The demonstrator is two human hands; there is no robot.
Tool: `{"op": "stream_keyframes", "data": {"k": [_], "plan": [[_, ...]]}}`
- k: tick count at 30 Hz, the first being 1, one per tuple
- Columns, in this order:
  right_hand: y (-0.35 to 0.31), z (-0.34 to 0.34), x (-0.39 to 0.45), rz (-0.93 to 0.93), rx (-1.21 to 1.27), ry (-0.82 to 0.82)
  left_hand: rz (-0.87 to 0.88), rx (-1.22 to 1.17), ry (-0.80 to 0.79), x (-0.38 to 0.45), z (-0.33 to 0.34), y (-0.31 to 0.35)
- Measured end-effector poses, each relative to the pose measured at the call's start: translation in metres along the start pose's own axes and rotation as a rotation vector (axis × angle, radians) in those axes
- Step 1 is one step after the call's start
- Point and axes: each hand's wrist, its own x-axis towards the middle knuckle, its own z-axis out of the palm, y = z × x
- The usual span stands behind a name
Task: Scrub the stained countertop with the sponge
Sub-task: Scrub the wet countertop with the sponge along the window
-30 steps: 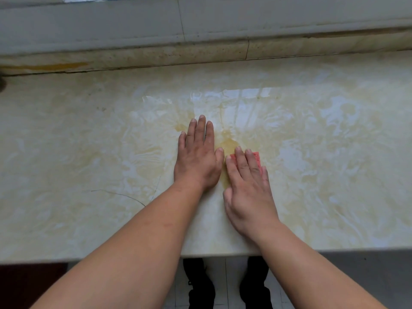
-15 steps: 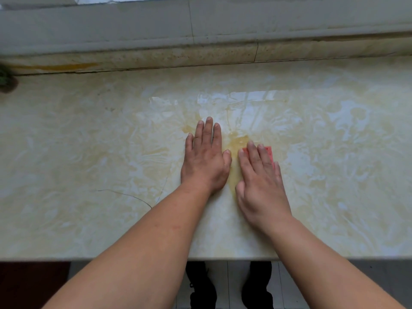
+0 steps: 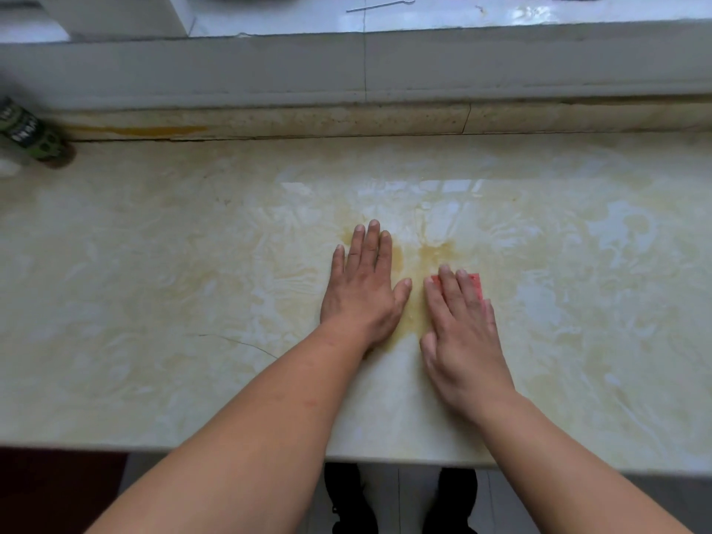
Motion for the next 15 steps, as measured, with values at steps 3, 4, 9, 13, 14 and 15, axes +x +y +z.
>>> {"op": "stream_keyframes", "data": {"k": [3, 4, 9, 13, 14, 15], "plan": [[-0.001, 0.01, -0.017, 0.012, -0.005, -0.016, 0.008, -0.005, 0.012, 0.0, 0.0, -0.001], [-0.003, 0.009, -0.007, 0.023, 0.006, -0.016, 0.006, -0.009, 0.012, 0.0, 0.001, -0.001], [-0.016, -0.002, 0.048, 0.057, 0.037, 0.015, 0.002, -0.002, 0.016, 0.002, 0.003, -0.002], [-0.008, 0.0, 0.005, 0.008, 0.022, -0.014, 0.002, 0.003, 0.017, 0.0, 0.004, -0.001], [-0.006, 0.001, -0.001, 0.002, 0.013, -0.03, 0.001, 0.001, 0.018, 0.001, 0.003, -0.001], [-0.003, 0.001, 0.001, 0.004, 0.006, -0.041, 0.0, 0.001, 0.017, 0.001, 0.004, -0.001]]}}
